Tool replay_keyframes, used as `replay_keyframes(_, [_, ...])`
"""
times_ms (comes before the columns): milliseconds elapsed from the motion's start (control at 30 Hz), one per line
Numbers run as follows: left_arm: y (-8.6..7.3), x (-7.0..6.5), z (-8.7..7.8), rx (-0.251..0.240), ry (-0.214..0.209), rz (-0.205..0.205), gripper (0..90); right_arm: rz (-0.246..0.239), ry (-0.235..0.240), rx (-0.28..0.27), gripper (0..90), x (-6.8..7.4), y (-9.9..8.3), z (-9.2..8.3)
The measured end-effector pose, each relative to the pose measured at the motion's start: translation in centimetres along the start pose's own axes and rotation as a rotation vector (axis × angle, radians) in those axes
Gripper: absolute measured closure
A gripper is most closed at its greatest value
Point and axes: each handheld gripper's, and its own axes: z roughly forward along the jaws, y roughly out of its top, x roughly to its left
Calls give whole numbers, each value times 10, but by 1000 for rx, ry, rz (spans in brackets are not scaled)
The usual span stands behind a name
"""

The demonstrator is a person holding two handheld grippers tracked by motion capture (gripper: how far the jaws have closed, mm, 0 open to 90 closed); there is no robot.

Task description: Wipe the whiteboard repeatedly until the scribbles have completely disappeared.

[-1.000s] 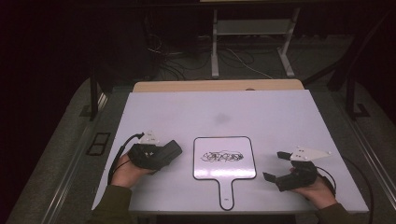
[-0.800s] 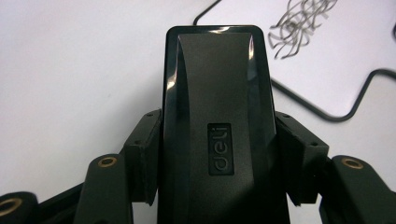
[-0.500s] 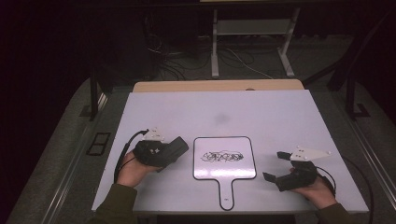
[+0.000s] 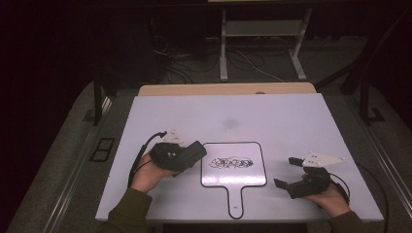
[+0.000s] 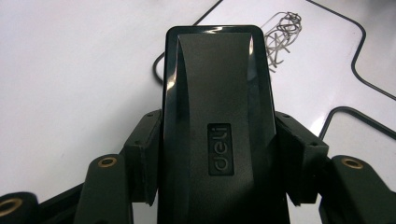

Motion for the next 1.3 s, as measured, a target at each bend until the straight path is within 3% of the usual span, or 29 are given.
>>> replay_keyframes(100, [6, -2, 4, 0, 2, 11, 391, 1, -1, 0, 0, 0, 0, 0])
replay_keyframes(533, [29, -3, 22, -17, -26, -15, 391, 7, -1, -4, 0, 0, 0, 0])
replay_keyframes(967, [54, -18, 54, 17, -46, 34, 392, 6, 2, -7, 0, -1, 0, 0])
replay_keyframes(1300, [57, -22, 75, 31, -51, 62, 392, 7, 5, -6, 0, 0, -1, -1])
